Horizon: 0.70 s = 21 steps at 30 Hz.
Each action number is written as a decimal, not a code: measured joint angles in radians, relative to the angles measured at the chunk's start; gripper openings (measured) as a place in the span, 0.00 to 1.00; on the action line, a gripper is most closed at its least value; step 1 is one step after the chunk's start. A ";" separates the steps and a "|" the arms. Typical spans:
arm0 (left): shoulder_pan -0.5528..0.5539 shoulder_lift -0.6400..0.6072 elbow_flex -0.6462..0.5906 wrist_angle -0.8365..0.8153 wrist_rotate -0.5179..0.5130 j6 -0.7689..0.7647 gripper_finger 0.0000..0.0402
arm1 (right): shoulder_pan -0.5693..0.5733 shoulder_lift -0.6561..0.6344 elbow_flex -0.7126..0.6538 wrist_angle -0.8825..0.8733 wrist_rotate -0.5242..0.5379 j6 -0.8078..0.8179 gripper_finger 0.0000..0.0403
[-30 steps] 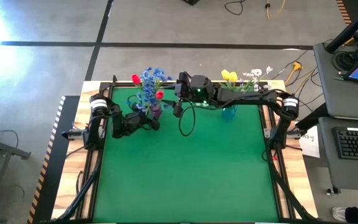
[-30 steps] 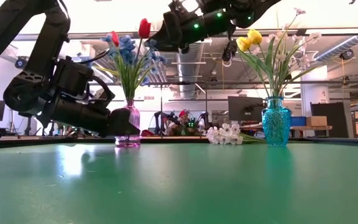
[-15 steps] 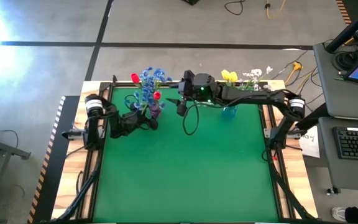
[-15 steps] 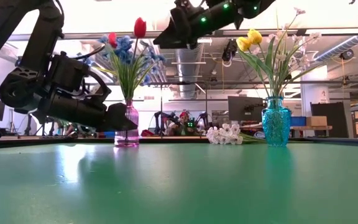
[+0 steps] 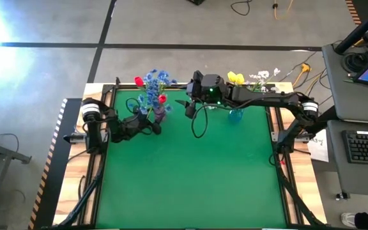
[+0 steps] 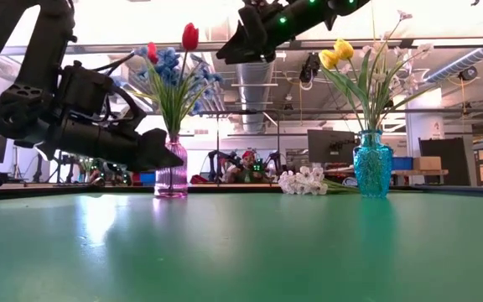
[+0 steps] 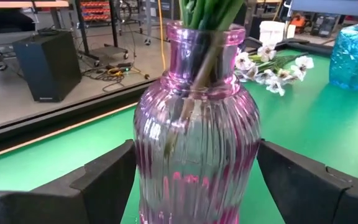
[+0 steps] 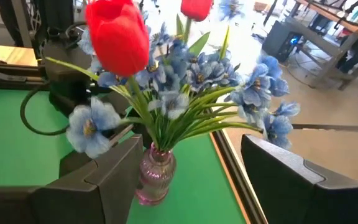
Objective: Sort flowers into vase by color
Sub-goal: Put the white flowers into the blue vase
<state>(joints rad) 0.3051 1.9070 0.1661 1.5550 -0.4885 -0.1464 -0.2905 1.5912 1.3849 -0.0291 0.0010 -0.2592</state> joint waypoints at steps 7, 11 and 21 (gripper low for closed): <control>-0.010 -0.049 -0.014 -0.011 -0.002 0.025 0.79 | 0.000 -0.001 0.000 -0.012 0.001 -0.002 0.66; -0.010 -0.072 -0.019 -0.017 -0.024 0.034 0.79 | 0.000 -0.001 0.000 -0.017 0.001 -0.002 0.66; -0.010 -0.210 -0.085 -0.014 -0.056 0.102 0.79 | 0.000 -0.015 0.000 -0.040 0.003 -0.002 0.67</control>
<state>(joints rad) 0.2950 1.6968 0.0809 1.5411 -0.5441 -0.0443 -0.2901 1.5761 1.3849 -0.0689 0.0035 -0.2616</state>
